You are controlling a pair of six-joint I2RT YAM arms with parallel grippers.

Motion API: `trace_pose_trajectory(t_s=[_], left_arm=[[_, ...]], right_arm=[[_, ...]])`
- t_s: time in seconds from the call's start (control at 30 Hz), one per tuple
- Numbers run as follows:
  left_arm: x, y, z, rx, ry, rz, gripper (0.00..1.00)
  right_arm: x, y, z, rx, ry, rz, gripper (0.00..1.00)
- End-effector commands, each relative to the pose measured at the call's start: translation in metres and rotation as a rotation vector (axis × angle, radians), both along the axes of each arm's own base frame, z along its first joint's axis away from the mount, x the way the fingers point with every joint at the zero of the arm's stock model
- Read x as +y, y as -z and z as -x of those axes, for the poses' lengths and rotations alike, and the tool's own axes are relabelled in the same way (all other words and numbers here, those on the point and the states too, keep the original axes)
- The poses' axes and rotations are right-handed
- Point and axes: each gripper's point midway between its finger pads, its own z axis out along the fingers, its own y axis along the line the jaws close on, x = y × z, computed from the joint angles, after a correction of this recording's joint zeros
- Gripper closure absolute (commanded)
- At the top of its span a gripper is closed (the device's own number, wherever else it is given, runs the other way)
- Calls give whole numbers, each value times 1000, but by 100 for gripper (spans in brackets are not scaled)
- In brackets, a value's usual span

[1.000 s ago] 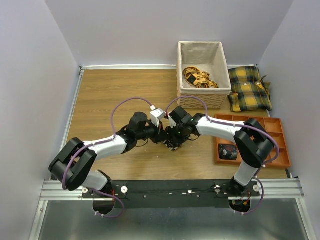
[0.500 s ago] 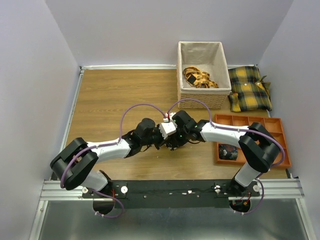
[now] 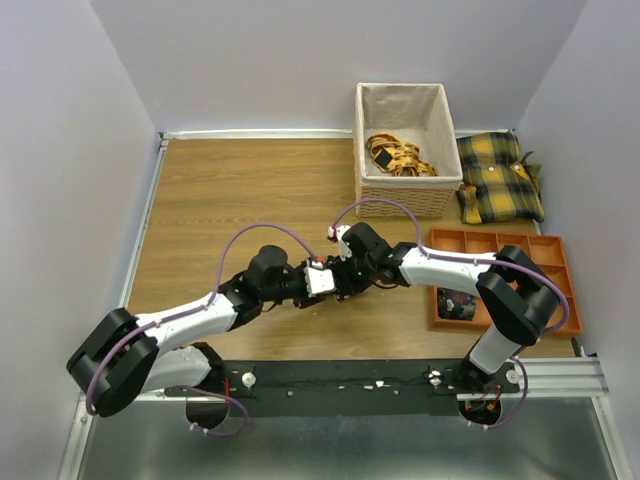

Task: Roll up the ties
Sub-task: Roll the tie at the center of the board.

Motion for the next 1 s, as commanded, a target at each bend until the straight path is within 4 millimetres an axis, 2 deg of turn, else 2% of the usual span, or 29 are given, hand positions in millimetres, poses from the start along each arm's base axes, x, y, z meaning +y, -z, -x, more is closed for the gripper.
trace_pose_trajectory(t_s=[0.0,0.1,0.17,0.27,0.3,0.37,0.4,0.47,0.5,0.53,0.6,0.63,0.67,0.7,0.73,0.77,0.8,0.83,0.9,0.97], left_arm=[[-1,-28,12,-42,162,11,37],[8,-39,15,-25,219,-16,31],[19,-48,13,-24,234,-2,30],[40,-52,8,-31,252,-32,30],[50,-50,13,-2,272,-75,31],[60,-53,7,-52,327,-117,34],[70,-64,1,-28,313,-122,34],[77,-53,-21,-19,295,-163,34],[81,-50,-43,-59,255,-186,34],[79,-35,-52,-47,264,-200,33],[69,-30,-69,-123,282,-169,27],[60,-23,-65,-112,327,-122,21],[53,-20,-64,-126,358,-107,20],[46,-16,-67,-150,383,-110,11],[37,1,-59,-134,449,-165,1],[31,2,-58,-144,487,-169,1],[24,-6,-64,-159,509,-152,1],[19,0,-65,-105,517,-131,1],[8,-6,-59,-32,571,-128,1],[2,7,-53,42,609,-126,1]], right_arm=[[-5,14,6,15,-13,39,85],[-4,13,5,12,-17,39,85],[-4,13,4,7,-17,42,85],[-7,15,5,7,-17,50,85],[-7,15,5,6,-19,50,85],[-9,17,6,9,-21,57,85],[-9,18,6,10,-22,60,85],[-9,19,6,9,-26,59,85],[-8,18,6,5,-27,56,85],[-8,17,5,1,-24,51,85],[-8,16,4,-4,-20,50,85],[-8,16,3,-7,-19,48,85],[-7,15,3,-10,-21,49,86],[-8,17,3,-8,-17,51,86],[-9,17,3,-8,-14,54,86],[-9,18,3,-10,-14,55,86],[-9,17,2,-15,-6,51,85],[-12,18,3,-16,-4,51,86],[-14,17,3,-32,8,50,85],[-19,16,4,-59,9,67,86]])
